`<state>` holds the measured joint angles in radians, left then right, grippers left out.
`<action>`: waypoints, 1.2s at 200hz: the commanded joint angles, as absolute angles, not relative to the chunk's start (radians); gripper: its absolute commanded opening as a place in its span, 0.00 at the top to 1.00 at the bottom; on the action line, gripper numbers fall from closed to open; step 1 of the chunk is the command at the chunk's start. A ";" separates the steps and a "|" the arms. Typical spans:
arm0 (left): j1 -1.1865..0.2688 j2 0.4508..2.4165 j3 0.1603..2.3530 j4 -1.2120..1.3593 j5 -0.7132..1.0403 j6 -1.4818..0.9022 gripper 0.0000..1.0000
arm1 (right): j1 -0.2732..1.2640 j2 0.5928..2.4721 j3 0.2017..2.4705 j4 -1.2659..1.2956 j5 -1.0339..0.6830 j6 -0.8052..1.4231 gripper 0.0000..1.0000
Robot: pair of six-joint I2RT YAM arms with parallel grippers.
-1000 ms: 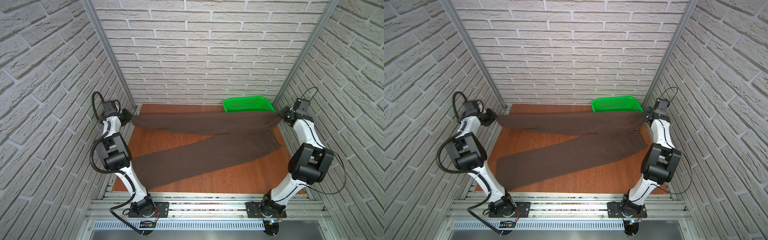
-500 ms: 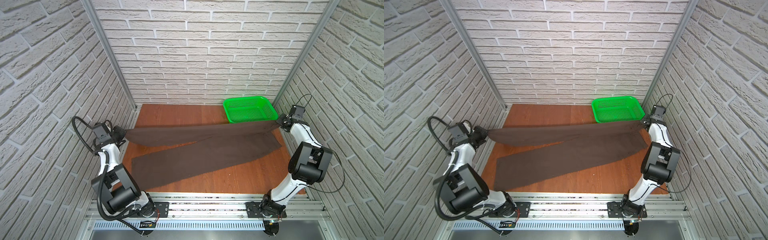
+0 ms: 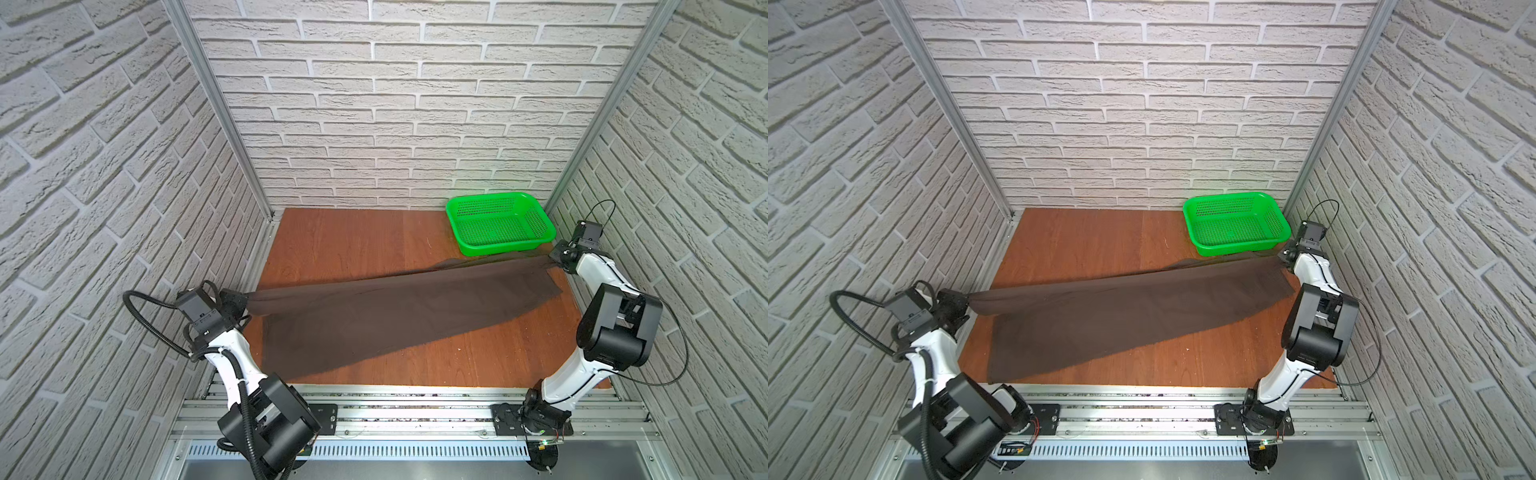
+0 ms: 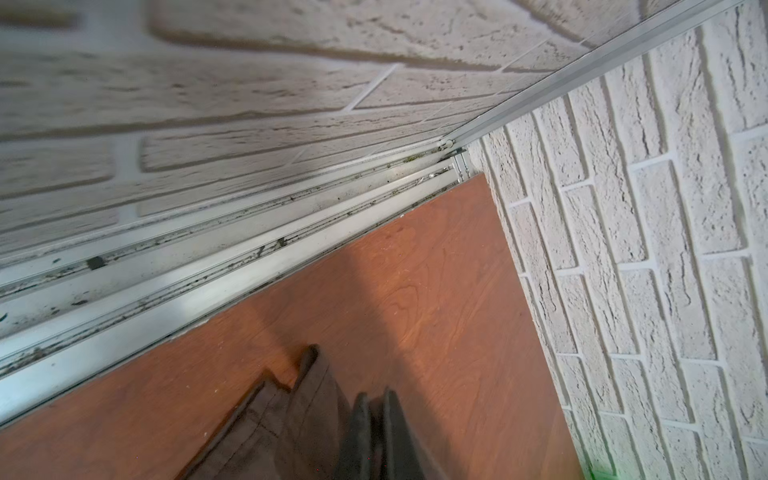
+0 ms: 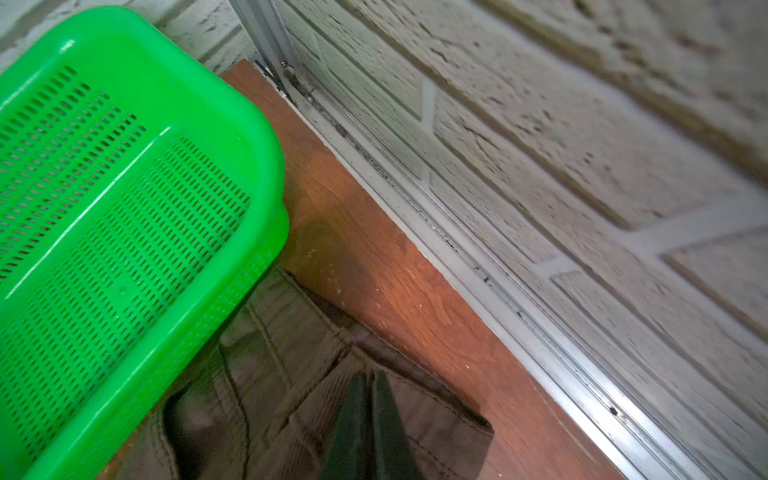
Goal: Fold and stack the trousers
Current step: 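Lay the lifted leg down near the robot with the left gripper, folding trousers lengthwise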
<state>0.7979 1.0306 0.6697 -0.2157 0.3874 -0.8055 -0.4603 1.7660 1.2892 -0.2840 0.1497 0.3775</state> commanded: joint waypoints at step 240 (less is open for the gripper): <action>0.823 0.751 0.692 -0.600 0.381 -0.838 1.00 | -0.499 1.578 1.234 -0.348 0.337 0.357 0.95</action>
<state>0.8223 0.7940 0.7486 -0.5587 0.4149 -0.8230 -0.4816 1.6005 1.2850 -0.4011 0.2440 0.3832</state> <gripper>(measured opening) 0.075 0.062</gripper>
